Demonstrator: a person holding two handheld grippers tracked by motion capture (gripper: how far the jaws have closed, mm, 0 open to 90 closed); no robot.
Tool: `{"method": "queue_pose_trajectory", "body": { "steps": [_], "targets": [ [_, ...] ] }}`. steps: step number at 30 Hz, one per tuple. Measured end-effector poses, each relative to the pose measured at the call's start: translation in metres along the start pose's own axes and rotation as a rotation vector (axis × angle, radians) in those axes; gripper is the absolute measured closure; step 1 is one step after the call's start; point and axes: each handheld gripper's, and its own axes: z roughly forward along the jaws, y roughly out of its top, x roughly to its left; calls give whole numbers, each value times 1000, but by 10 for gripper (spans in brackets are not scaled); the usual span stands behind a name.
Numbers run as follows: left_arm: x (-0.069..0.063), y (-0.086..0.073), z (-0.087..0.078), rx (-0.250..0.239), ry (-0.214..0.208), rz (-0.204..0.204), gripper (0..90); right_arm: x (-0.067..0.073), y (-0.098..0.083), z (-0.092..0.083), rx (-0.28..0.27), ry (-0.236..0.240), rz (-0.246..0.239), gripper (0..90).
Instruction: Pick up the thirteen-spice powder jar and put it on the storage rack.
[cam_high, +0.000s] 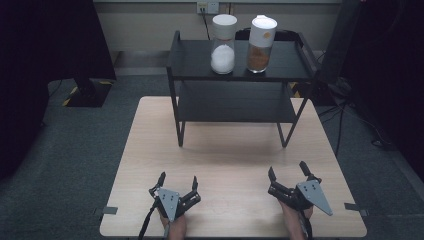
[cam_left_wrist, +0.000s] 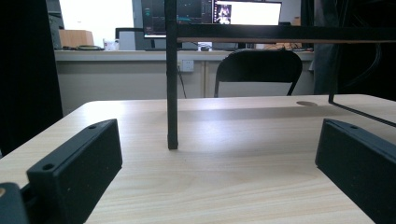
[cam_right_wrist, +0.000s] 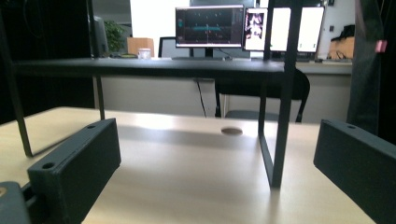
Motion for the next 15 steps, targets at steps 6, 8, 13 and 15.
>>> {"method": "queue_pose_trajectory", "body": {
  "steps": [6, 8, 13, 15],
  "targets": [
    [-1, 0, 0, 0, 6, 1, 0, -2, -17, -2, 41, -34, 22, 0],
    [-1, 0, 0, 0, 6, 0, 0, -2, -20, -2, 39, -39, 17, 0],
    [-1, 0, 0, 0, 6, 0, 0, 0, -27, -4, 32, -49, 6, 0],
    [-1, 0, 0, 0, 6, 1, 0, 1, -28, -4, 36, -54, -3, 0]
  ]
}}
